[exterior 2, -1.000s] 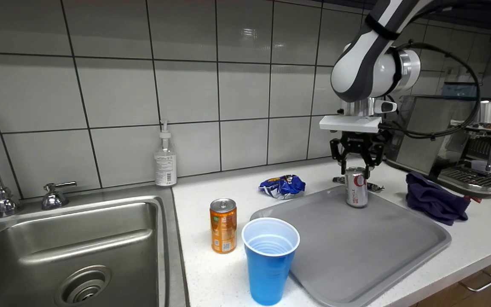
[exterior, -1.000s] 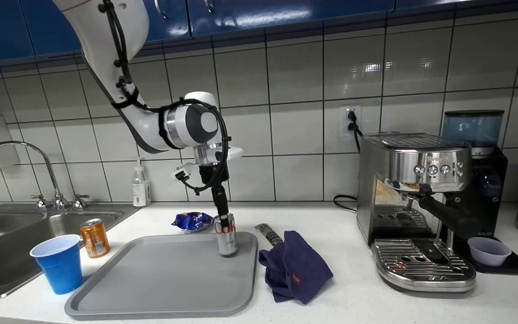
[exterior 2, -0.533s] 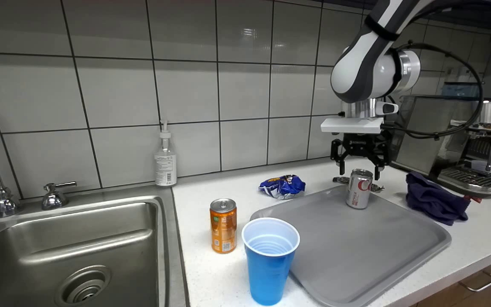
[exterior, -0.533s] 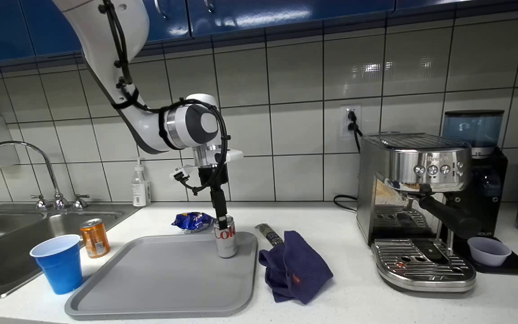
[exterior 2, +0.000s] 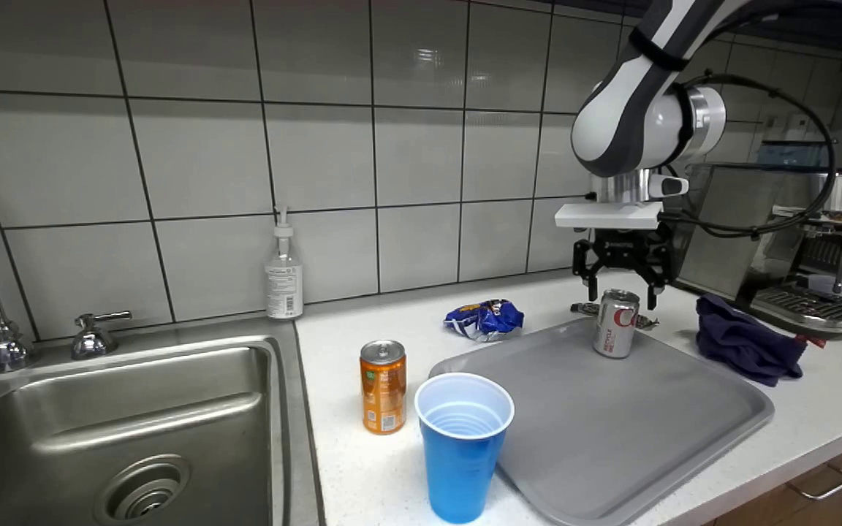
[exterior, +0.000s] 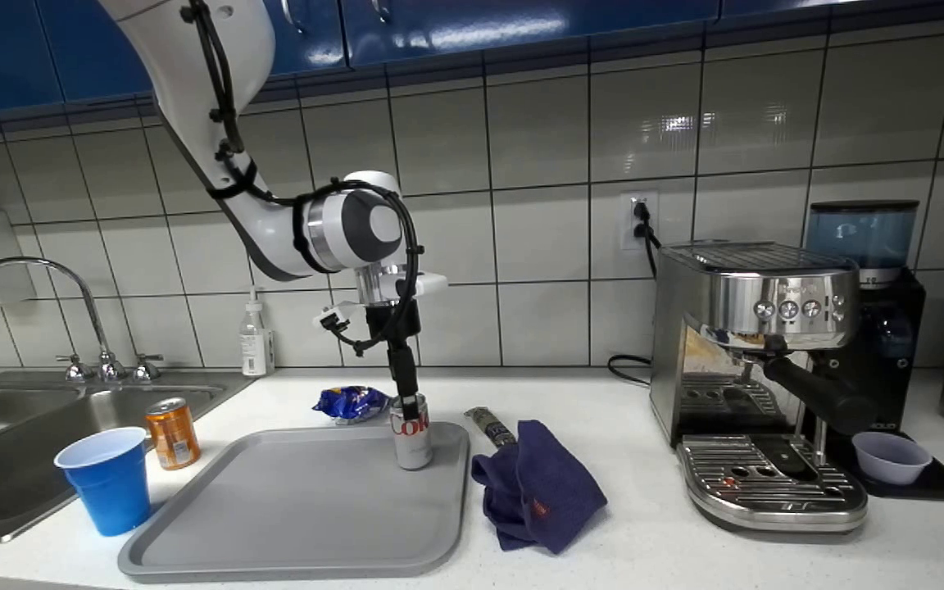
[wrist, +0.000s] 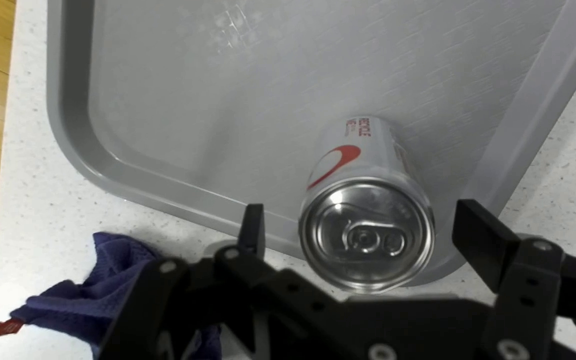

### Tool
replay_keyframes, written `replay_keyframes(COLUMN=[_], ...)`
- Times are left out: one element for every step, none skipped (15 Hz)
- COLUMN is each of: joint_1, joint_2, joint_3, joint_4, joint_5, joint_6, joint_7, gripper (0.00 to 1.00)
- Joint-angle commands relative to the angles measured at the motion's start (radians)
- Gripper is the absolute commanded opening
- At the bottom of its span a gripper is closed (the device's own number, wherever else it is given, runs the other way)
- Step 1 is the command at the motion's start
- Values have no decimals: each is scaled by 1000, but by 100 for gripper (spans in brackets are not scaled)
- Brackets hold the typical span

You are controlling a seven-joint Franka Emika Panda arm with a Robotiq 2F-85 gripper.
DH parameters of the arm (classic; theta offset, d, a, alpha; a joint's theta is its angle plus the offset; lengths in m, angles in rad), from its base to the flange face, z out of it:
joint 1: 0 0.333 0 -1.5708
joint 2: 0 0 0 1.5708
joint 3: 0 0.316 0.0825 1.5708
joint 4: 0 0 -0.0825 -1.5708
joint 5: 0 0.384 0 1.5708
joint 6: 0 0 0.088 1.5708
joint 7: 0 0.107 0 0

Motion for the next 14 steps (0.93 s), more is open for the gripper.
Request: replay_keyframes(joint_1=[7, 7, 7, 7, 7, 6, 6, 5, 4, 2, 2, 2, 1, 2], joint_2=[-23, -23, -23, -24, -25, -26, -28, -32, -36, -43, -46, -48, -49, -50], joint_3=[-12, -12, -12, -12, -12, -11, -11, -11, -11, -10, -10, -10, -9, -8], joint_4=[-16, -17, -18, -18, -19, -20, -22, -25, -29, -33, -34, -31, -26, -21], joint_5=[1, 2, 2, 2, 2, 3, 4, 4, 5, 7, 8, 10, 12, 14], joint_6=[-17, -16, -16, -16, -14, -14, -12, -11, -7, -4, -2, -3, -8, -12], joint_7=[-6, -6, -6, -6, -7, -7, -8, -10, -12, -15, -16, -16, -16, -15], gripper=[65, 58, 49, 42, 40, 40, 40, 40, 40, 40, 40, 40, 40, 40])
